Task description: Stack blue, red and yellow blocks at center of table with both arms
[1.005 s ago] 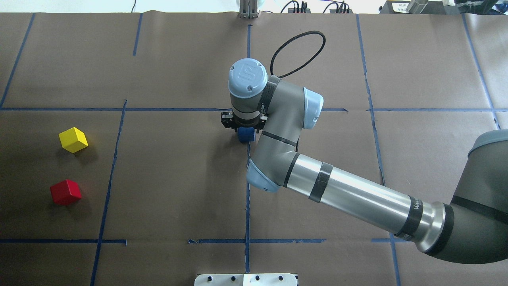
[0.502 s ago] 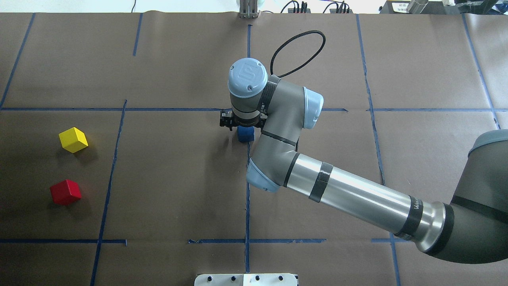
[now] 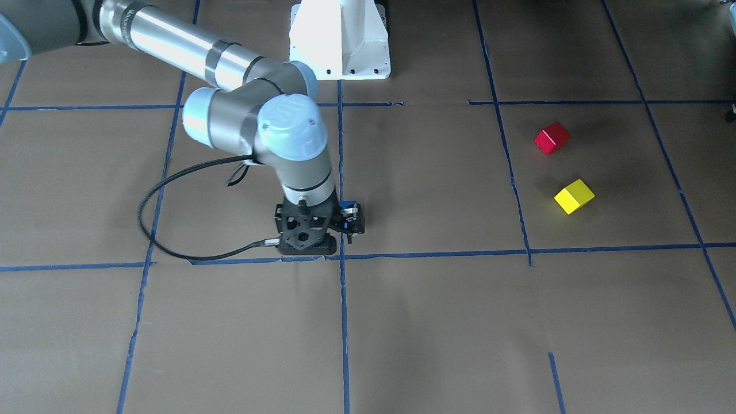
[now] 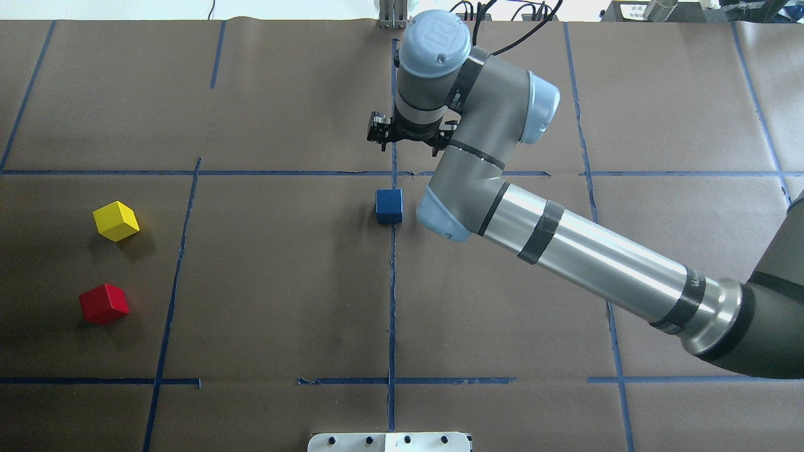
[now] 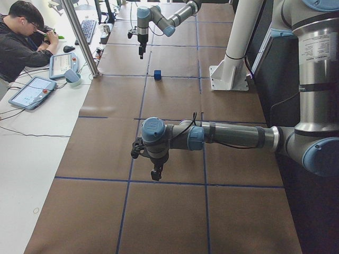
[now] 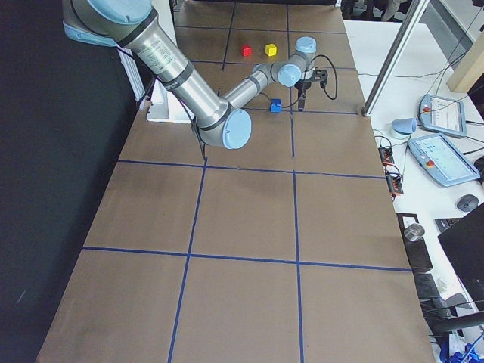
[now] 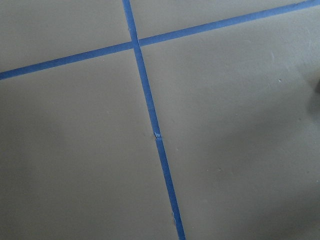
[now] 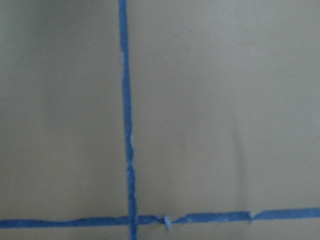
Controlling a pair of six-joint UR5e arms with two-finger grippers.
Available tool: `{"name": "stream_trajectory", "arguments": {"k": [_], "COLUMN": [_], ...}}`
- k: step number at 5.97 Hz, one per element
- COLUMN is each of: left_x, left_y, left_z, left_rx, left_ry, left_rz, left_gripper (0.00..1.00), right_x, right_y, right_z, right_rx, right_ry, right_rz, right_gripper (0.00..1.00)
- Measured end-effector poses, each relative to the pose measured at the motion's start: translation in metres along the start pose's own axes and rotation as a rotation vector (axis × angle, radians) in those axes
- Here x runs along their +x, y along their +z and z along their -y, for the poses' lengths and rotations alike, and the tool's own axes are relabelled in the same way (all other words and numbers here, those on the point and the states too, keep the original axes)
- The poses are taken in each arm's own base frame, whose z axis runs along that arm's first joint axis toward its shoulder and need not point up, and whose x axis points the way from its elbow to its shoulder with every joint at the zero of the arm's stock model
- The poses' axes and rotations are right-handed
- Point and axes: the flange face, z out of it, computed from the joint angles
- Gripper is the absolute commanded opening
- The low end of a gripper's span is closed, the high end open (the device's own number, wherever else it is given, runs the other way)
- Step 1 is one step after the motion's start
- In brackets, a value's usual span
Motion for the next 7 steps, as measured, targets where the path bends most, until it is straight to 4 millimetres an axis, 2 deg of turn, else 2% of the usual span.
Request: {"name": "stream_trajectory", "arguments": {"k": [1, 2, 3, 4, 5, 6, 7], "left_x": [0.0, 0.0, 0.001, 0.001, 0.001, 0.003, 0.009], "left_y": [0.0, 0.0, -0.001, -0.001, -0.001, -0.002, -0.007], "left_z": [0.0, 0.0, 0.0, 0.0, 0.0, 0.002, 0.01], "left_rx": [0.0, 0.0, 0.001, 0.001, -0.001, 0.003, 0.018], "left_ry": [0.0, 0.0, 0.001, 0.001, 0.0, 0.005, 0.022], "left_rz": [0.0, 0.0, 0.0, 0.0, 0.0, 0.002, 0.004], "left_gripper": [1.0, 1.0, 1.0, 1.0, 1.0, 1.0, 1.0], "right_x": [0.087, 0.175, 0.258, 0.338, 0.422, 0.498, 0.56], "right_y": [-0.018, -0.042, -0.069, -0.093, -0.116, -0.134, -0.145], "right_z": [0.021, 0.025, 0.017, 0.003, -0.02, -0.053, -0.089], "right_rx": [-0.014, -0.022, -0.039, -0.062, -0.082, -0.098, -0.115], "right_ry": [-0.056, -0.124, -0.219, -0.309, -0.385, -0.432, -0.458], "right_rz": [-0.003, -0.019, -0.059, -0.103, -0.131, -0.142, -0.148], "right_gripper": [1.0, 1.0, 1.0, 1.0, 1.0, 1.0, 1.0]}}
